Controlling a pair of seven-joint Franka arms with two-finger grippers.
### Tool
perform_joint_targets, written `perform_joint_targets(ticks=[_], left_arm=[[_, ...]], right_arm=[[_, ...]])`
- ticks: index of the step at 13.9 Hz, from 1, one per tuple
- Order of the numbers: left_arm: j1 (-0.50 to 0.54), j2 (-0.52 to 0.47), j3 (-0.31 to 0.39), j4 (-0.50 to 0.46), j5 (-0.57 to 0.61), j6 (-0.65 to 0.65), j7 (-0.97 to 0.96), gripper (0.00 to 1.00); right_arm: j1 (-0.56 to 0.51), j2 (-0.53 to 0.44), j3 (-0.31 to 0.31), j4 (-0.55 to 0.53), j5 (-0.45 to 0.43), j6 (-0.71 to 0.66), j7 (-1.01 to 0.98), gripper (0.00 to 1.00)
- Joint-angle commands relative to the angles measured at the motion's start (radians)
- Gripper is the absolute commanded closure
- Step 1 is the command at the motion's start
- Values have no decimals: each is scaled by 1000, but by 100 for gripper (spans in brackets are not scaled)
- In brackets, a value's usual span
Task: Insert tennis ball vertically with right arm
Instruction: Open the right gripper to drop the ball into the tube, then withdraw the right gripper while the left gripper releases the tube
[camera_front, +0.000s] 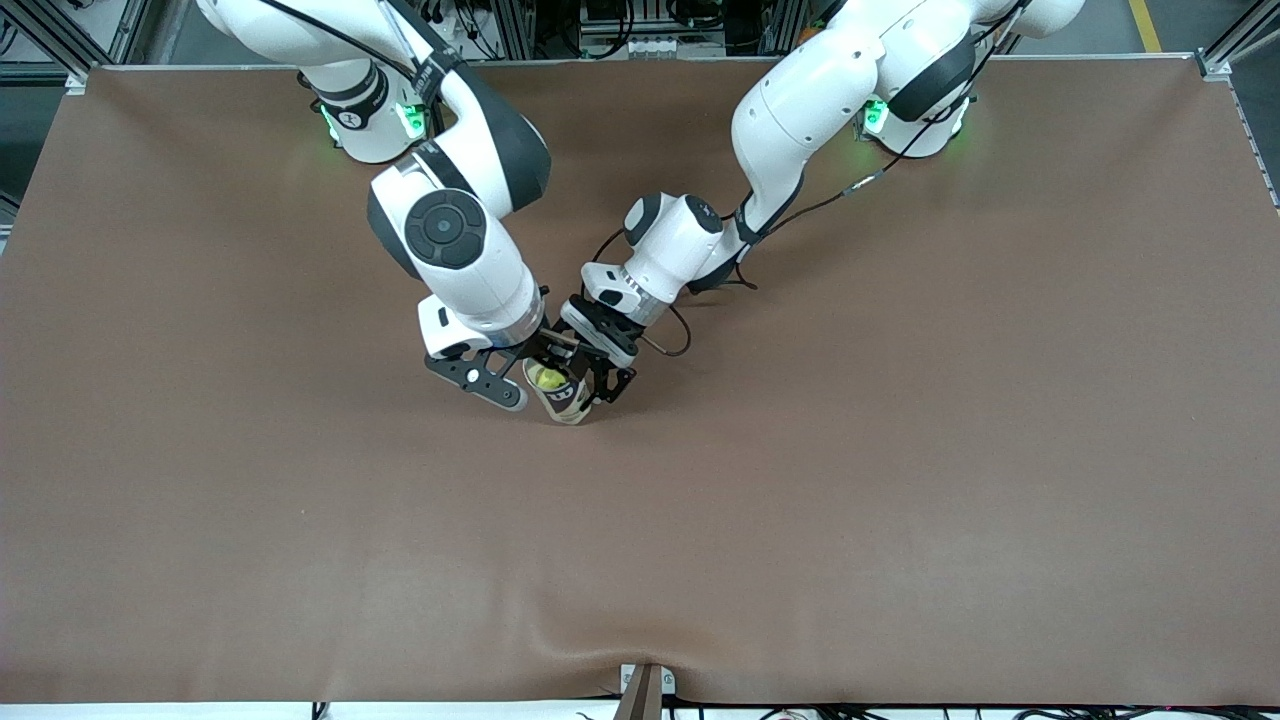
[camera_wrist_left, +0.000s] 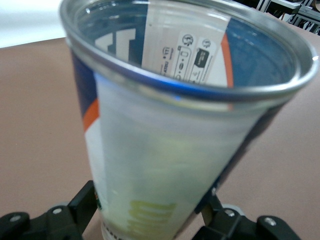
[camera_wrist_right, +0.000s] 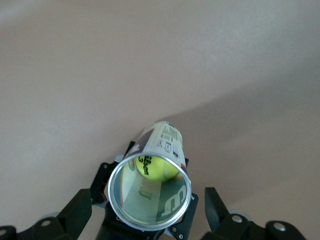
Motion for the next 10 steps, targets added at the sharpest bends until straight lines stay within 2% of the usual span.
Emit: perform_joint_targets(ticks=[1, 3, 4, 6, 10], left_arm=[[5, -42, 8, -43, -26, 4, 14, 10], [7, -44, 8, -45, -28, 4, 14, 6], [7, -45, 8, -50, -28, 4, 14, 0], [8, -51, 6, -60, -29, 4, 11, 0], [5, -80, 6, -91, -61, 4, -1, 0]], right_arm=[[-59, -17, 6, 52, 2, -90, -93, 0], [-121, -39, 6, 90, 6, -206, -234, 0], [-153, -52, 6, 119, 6, -272, -316, 0], [-219, -89, 4, 135, 5, -401, -477, 0], [-357, -166, 3, 136, 3, -558, -754, 0]])
